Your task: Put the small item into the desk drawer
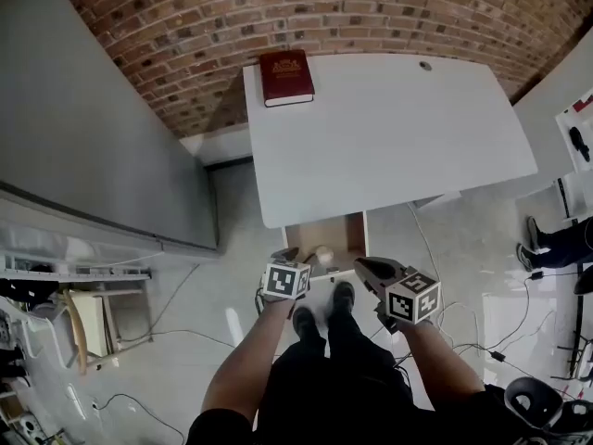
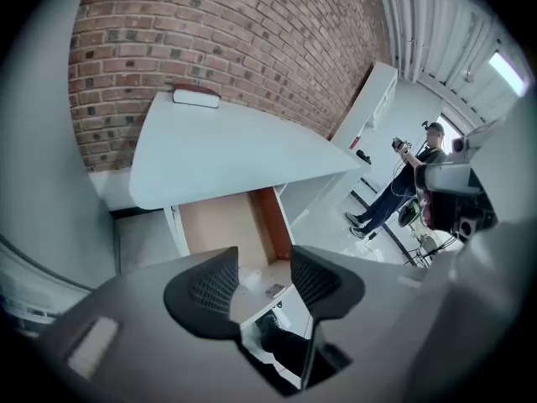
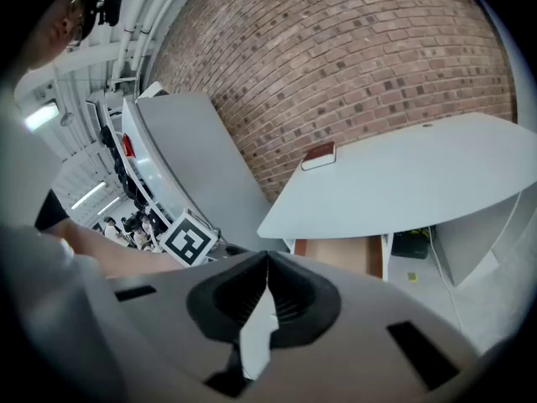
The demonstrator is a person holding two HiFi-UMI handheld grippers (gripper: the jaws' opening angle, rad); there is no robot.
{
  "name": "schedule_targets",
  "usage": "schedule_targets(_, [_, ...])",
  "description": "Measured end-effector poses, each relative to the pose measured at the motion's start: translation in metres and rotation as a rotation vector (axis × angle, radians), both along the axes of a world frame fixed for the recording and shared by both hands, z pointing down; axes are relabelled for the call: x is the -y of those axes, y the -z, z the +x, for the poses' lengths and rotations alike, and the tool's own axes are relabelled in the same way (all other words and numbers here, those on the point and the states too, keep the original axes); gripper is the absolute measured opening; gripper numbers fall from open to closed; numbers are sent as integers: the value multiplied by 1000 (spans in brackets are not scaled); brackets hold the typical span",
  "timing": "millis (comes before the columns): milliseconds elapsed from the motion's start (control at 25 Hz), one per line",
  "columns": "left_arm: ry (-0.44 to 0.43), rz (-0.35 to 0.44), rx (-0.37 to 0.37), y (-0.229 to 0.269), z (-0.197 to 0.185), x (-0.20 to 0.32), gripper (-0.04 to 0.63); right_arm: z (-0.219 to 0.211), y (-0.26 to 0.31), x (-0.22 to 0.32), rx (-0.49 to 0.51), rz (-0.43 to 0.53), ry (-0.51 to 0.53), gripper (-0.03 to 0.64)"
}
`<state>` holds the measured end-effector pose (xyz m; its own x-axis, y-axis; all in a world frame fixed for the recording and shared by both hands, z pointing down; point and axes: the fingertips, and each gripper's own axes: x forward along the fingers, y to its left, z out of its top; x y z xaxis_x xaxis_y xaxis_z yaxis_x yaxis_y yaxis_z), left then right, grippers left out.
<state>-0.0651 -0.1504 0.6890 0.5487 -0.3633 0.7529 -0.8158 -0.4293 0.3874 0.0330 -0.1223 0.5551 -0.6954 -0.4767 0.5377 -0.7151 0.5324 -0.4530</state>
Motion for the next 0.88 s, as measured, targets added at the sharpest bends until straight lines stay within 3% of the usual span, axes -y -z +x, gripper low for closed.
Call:
schedule_targets(240, [30, 48, -10, 31, -27, -14, 166, -15, 35, -11, 2, 57, -13, 12])
schedule_targets(560, [82, 76, -67, 60, -57, -40, 100, -17, 42, -38, -13, 62, -47, 12])
schedule_targets(680, [74, 100, -72, 73, -64, -46, 83, -14, 44, -45, -11, 64, -69, 12])
schedule_targets(880, [14, 205, -31, 104, -64, -40, 67, -17, 59, -49, -7, 96, -61, 12])
